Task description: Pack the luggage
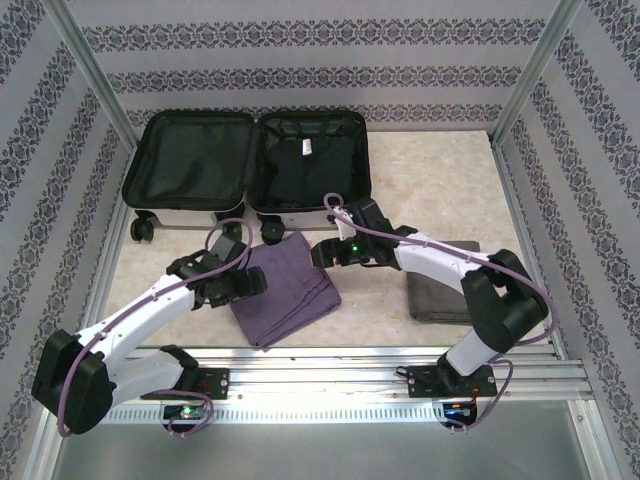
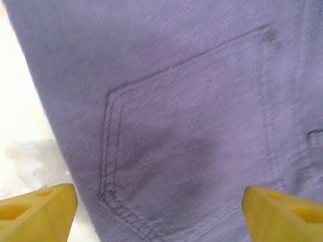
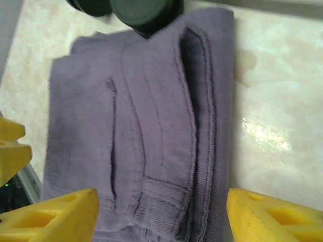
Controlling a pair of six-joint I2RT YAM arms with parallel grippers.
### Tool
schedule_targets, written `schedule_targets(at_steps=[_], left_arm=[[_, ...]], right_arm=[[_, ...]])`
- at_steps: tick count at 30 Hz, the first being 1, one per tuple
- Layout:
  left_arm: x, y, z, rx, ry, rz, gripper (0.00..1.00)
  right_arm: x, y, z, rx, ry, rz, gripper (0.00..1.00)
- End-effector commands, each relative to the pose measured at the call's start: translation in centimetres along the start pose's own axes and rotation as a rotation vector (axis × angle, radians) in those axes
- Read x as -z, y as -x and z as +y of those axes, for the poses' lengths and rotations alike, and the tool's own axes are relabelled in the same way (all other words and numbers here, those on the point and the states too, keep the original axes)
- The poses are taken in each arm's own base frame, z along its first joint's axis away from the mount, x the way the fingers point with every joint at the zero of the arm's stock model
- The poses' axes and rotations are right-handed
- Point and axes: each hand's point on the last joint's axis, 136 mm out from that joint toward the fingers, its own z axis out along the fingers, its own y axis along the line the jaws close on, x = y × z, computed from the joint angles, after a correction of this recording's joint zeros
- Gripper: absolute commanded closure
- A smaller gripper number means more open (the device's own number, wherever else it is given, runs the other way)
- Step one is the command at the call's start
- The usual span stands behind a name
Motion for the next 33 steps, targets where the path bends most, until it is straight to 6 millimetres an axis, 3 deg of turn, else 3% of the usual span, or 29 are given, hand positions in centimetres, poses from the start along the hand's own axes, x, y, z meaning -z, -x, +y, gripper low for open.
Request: schedule_targets(at_steps=[1,14,21,29,33], left_arm=[[-0.4,-1.0,0.4,0.060,-0.027,0.026,0.16],[-3.4,-2.2,0.6,0.075,-0.069,0.069,0.17],[-4.4,-2.4,0.7,0.076,-0.058,0.082,0.18],[-4.9,-1.3,-0.4,0.070,-0.089,0.053,0.24],[-4.8,-0.7,-0.9,0.052,-0.098,0.040,0.42]], right_arm=[[-1.6,-0.5,-1.0,-0.018,-0.050,0.011,0.32],[-4.6,-2.2,-2.0,-0.048,-0.058,0.081,0.33],[-5.5,-2.3,-1.3,-0.053,-0.015,0.090,0.35],[-6.3,-2.6,0.5,-0.040,0.052,0.112,0.51],[-5.9,-2.5,1.1,-0.025,0.064,0.107,0.62]])
